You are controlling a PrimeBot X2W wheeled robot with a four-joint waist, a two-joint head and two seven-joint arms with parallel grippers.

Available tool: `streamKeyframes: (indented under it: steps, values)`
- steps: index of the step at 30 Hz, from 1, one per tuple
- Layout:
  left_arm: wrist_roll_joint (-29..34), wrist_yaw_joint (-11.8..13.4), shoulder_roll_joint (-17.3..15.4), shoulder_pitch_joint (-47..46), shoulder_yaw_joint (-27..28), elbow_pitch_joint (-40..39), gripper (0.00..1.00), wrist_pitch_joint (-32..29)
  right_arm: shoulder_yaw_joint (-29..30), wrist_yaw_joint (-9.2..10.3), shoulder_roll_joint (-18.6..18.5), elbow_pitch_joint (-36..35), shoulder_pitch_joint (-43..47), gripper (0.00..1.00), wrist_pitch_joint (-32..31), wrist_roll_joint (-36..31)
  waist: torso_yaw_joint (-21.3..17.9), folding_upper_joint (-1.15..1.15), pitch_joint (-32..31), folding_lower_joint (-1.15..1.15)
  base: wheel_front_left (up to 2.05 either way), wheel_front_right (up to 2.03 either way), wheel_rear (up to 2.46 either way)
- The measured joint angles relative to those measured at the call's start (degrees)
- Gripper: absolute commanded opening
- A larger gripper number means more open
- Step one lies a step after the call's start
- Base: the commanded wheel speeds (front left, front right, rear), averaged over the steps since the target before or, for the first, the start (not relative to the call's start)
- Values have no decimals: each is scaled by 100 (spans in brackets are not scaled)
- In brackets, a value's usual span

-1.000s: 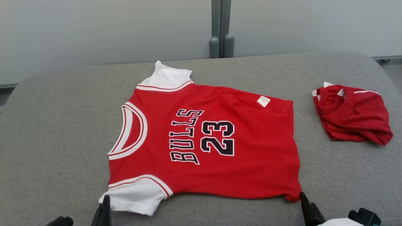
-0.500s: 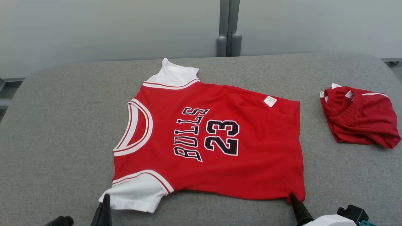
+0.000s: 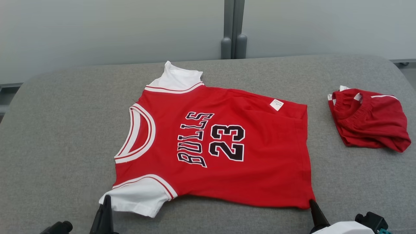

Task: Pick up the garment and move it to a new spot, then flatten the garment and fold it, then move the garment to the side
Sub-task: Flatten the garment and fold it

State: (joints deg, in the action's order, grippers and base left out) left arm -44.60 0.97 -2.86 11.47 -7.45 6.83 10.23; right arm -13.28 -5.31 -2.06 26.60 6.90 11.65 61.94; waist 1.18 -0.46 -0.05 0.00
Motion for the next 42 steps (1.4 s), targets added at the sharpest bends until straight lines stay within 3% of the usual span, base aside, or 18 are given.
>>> streamKeyframes:
  steps: [7, 15, 21, 26, 35, 36, 37, 38, 39, 40, 42]
  values:
    - [21, -33, 0, -95, -38, -178, 0, 67, -219, -32, -156, -163, -157, 0, -2, -294, -119, 0, -36, 0, 0, 0, 0]
    - [331, -145, -7, -864, -286, -177, 0, 45, -287, -13, -523, -411, -715, 0, -138, -622, -182, 0, -12, 0, 0, 0, 0]
    - [546, -63, -2, -1684, -381, 196, 0, -19, -380, 245, -764, -312, -1375, 0, -475, -898, -258, 0, 157, 0, 0, 0, 0]
    - [784, 225, 8, -2338, -404, 959, 0, -214, -435, 530, -797, 62, -2082, 0, -775, -1035, -366, 0, 439, 0, 0, 0, 0]
    - [1012, 367, 21, -3228, -421, 1838, 0, -289, -554, 650, -602, 583, -2753, 0, -942, -1103, -554, 0, 927, 0, 0, 0, 0]
    - [1025, 368, 24, -3307, -436, 1916, 0, -289, -552, 649, -588, 623, -2787, 28, -936, -1103, -571, 0, 973, 0, 0, 0, 0]
    - [1055, 367, 29, -3379, -448, 2000, 0, -288, -550, 649, -556, 666, -2818, 40, -934, -1103, -587, 0, 1016, 0, 0, 0, 0]
    - [1085, 367, 31, -3446, -476, 2083, 20, -288, -554, 647, -519, 711, -2849, 100, -927, -1103, -603, 0, 1054, 0, 0, 0, 0]
    - [1114, 367, 33, -3501, -498, 2156, 41, -287, -564, 643, -490, 736, -2880, 100, -917, -1103, -619, 0, 1087, 0, 0, 0, 0]
    - [1120, 368, 36, -3540, -499, 2218, 96, -286, -573, 638, -472, 736, -2906, 100, -915, -1103, -635, 0, 1114, 0, 0, 0, 0]
    - [1120, 368, 38, -3578, -497, 2261, 100, -265, -576, 612, -474, 736, -2928, 100, -877, -1104, -649, 0, 1139, 0, 0, 0, 0]
